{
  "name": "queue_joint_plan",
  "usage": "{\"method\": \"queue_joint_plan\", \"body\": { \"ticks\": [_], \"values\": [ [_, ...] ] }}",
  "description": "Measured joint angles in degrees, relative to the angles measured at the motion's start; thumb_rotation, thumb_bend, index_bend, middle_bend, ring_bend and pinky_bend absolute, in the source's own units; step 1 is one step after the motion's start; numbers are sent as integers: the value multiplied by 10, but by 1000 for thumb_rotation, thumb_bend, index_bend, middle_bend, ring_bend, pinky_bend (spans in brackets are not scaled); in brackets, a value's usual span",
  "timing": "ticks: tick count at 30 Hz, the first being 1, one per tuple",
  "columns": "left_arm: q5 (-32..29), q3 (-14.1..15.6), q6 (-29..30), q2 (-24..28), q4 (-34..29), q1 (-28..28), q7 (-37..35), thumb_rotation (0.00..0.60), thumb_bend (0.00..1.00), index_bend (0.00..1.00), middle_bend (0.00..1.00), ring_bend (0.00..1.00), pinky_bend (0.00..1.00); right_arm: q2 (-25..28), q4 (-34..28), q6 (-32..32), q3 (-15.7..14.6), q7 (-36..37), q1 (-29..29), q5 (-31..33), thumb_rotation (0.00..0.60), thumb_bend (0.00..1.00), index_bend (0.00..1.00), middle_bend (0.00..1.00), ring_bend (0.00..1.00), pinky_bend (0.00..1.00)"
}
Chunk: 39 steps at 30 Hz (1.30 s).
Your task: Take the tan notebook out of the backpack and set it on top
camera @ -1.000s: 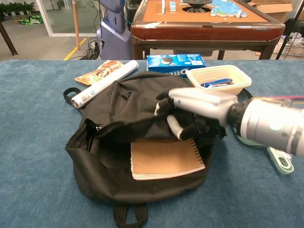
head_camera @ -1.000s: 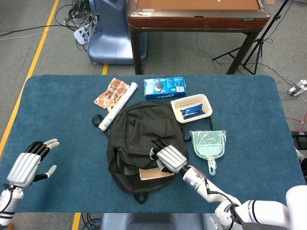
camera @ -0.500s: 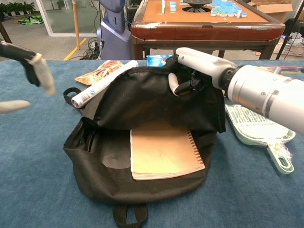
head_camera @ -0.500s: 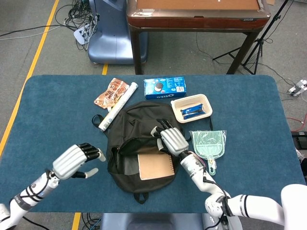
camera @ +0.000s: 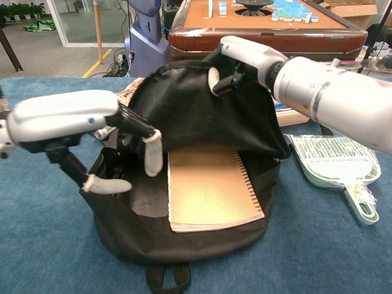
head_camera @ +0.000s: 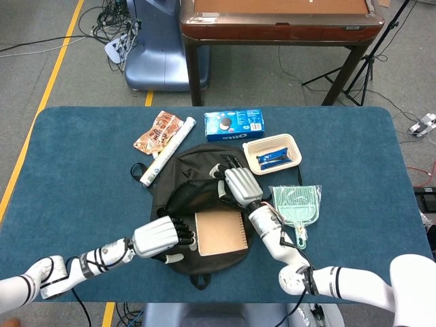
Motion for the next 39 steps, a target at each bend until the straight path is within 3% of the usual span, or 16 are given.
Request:
{"method": "queue_joint_plan", "body": {
  "ticks": [7, 19, 32, 39],
  "values": [
    [5, 9, -3, -63, 103, -34, 4, 600, 274, 366, 440, 413, 407, 1, -7, -1, 16, 8, 17, 22, 600, 896, 631, 332, 36, 0],
    [0, 47, 17, -163, 318, -66, 16, 600, 250, 96, 67, 111, 193, 5, 5, -9, 31, 20, 37, 69, 600, 897, 631, 329, 36, 0],
    [-43, 80, 30, -248, 448, -69, 6, 600, 190, 48, 17, 71, 168, 7, 16, -4, 21, 36, 40, 75, 600, 897, 631, 325, 36, 0],
    [-65, 88, 30, -278, 469, -73, -7, 600, 185, 46, 16, 63, 156, 7, 22, -3, 17, 42, 42, 74, 600, 897, 631, 325, 36, 0]
  ]
}}
